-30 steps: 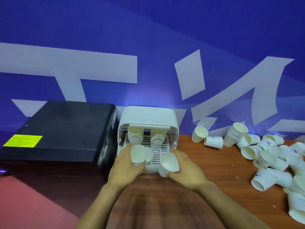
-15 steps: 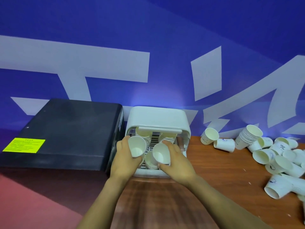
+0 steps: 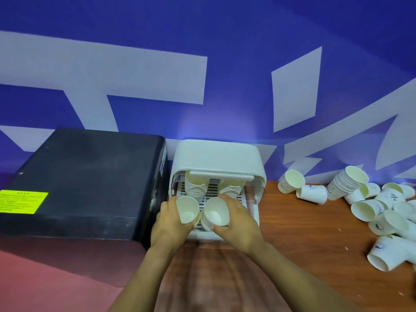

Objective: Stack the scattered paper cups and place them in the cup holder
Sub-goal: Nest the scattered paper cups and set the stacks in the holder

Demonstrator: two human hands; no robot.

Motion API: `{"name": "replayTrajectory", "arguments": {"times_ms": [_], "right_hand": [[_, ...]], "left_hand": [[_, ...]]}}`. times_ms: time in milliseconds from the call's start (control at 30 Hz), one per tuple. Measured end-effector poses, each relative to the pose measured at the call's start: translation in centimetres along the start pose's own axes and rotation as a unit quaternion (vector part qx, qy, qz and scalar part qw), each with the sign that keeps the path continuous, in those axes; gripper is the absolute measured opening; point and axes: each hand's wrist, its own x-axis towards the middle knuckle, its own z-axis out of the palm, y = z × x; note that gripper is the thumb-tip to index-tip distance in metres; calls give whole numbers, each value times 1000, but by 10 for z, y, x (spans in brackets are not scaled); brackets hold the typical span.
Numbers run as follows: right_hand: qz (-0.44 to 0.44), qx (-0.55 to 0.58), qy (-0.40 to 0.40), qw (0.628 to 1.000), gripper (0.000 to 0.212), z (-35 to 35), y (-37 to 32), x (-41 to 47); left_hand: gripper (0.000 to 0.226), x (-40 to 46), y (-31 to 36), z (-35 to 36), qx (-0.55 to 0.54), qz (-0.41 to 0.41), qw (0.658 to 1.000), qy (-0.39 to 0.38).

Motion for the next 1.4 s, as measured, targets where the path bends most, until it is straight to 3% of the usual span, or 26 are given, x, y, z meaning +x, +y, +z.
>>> {"name": "replayTrajectory", "arguments": {"times_ms": [133, 367, 467, 600, 767, 1133, 1400], "right_hand": [[17, 1, -9, 1000, 88, 8, 5, 4], [63, -7, -114, 991, 100, 18, 24, -3], [46, 2, -96, 994, 92, 7, 31, -8], [50, 11, -71, 996, 73, -11, 42, -24], [86, -15, -88, 992, 54, -24, 70, -67], [171, -14, -56, 984, 44, -91, 167, -107], [125, -53, -84, 987, 47, -146, 243, -69]], "left_hand": [[75, 6, -2, 1, 47, 4, 999, -16], [98, 2, -4, 18, 119, -11, 990, -76], [91, -5, 3, 16, 113, 14, 992, -57], [76, -35, 18, 20, 107, 117, 987, -30], [57, -72, 35, 49, 119, 203, 968, -84], [46, -88, 105, 109, 126, 238, 949, -162], [46, -50, 179, 147, 144, 208, 953, -164]]}}
